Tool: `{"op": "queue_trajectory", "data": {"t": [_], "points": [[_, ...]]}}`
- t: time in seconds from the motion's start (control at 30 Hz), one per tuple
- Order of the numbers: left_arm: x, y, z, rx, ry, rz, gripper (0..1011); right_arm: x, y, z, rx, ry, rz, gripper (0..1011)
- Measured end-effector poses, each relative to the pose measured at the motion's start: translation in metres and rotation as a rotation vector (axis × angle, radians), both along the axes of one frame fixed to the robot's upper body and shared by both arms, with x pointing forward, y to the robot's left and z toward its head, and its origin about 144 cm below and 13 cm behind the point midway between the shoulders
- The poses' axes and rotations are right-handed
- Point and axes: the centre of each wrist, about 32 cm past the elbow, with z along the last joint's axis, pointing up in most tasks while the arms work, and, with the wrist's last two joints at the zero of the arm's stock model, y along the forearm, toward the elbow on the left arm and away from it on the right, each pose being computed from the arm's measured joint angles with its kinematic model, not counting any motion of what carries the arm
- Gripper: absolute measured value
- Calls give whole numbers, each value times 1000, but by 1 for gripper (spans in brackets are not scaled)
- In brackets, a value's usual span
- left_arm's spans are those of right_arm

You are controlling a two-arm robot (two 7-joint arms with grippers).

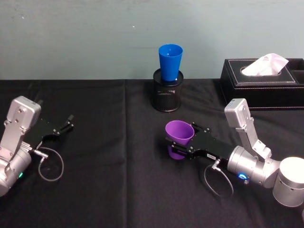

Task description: Pick up one cup with a gripper and tap it against the other cup.

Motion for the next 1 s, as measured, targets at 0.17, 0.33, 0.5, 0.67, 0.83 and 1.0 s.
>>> {"op": "queue_trajectory", "data": {"t": [0.17,0.33,0.5,0.67,0.83,1.0], "points": [[0,0,0,0,0,0,1000,0,0,-1,0,5,4,738],[0,0,0,0,0,0,1000,0,0,-2,0,6,3,738],[0,0,0,0,0,0,1000,0,0,-1,0,6,3,738],[0,0,0,0,0,0,1000,0,0,-1,0,6,3,738],[0,0,0,0,0,0,1000,0,0,-1,0,6,3,739],[0,0,0,0,0,0,1000,0,0,-1,0,6,3,738]]}}
